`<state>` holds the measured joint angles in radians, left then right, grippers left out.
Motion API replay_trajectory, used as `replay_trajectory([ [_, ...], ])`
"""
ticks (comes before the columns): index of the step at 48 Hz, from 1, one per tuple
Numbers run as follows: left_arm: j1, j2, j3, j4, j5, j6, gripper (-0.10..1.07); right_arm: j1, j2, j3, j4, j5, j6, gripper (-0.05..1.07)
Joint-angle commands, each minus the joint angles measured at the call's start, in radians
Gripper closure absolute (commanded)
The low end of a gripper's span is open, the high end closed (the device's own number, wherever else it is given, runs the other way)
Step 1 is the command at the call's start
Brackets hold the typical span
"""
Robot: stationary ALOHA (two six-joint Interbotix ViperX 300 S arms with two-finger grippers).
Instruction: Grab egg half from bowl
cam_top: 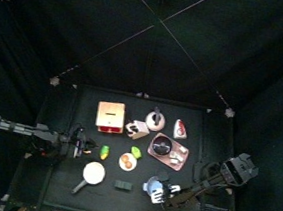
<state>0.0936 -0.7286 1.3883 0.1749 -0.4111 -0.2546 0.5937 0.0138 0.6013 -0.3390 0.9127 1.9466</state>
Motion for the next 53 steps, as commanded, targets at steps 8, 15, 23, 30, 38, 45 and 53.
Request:
replay_trajectory([
  [8,0.000,0.002,-0.009,-0.002,-0.002,0.000,0.40,-0.008,-0.009,0.002,-0.006,-0.034,0.000,0.09],
  [15,0.002,0.002,-0.009,-0.002,0.005,0.000,0.40,-0.018,0.005,0.020,-0.009,-0.084,-0.002,0.09],
  [23,0.000,0.002,-0.009,-0.002,0.023,-0.002,0.40,-0.032,0.011,0.040,-0.012,-0.133,-0.002,0.10],
  [30,0.002,0.003,-0.009,-0.002,0.025,-0.002,0.40,-0.043,0.011,0.046,-0.015,-0.140,-0.002,0.10],
  [38,0.000,0.002,-0.009,-0.002,0.026,-0.002,0.40,-0.044,0.011,0.049,-0.011,-0.153,-0.002,0.10],
  [45,0.000,0.002,-0.009,-0.002,0.034,-0.002,0.40,-0.044,0.011,0.054,-0.006,-0.172,-0.002,0.10],
  [53,0.000,0.002,-0.009,-0.002,0.035,-0.002,0.40,-0.048,0.005,0.061,-0.003,-0.190,-0.003,0.10],
])
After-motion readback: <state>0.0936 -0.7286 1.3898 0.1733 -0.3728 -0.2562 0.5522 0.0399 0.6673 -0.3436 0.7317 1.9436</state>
